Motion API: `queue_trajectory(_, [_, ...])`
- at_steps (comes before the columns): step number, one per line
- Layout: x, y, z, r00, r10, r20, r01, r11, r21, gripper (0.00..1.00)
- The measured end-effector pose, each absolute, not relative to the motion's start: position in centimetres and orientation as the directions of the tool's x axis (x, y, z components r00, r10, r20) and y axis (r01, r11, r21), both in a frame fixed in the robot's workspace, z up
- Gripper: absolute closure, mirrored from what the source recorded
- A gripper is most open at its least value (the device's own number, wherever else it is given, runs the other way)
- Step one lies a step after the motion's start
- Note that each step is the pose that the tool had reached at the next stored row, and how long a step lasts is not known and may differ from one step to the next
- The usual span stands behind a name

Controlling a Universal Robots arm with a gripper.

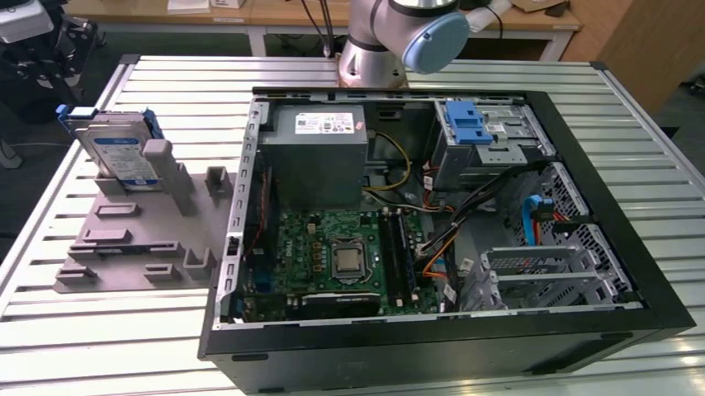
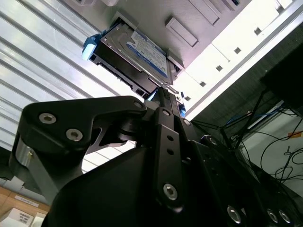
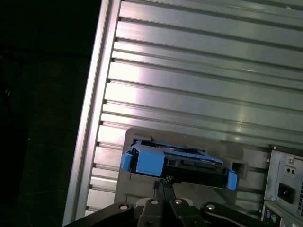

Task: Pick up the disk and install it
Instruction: 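Pick up the disk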

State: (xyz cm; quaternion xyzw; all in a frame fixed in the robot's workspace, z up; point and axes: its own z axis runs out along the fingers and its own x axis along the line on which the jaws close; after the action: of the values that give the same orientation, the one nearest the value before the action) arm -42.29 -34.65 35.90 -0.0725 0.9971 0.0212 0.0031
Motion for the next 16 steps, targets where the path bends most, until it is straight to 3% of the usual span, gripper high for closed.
queue_trajectory(16, [-42.29,-34.65,35.90,-0.984,-0.180,-0.009,-0.180,0.983,0.042,0.89])
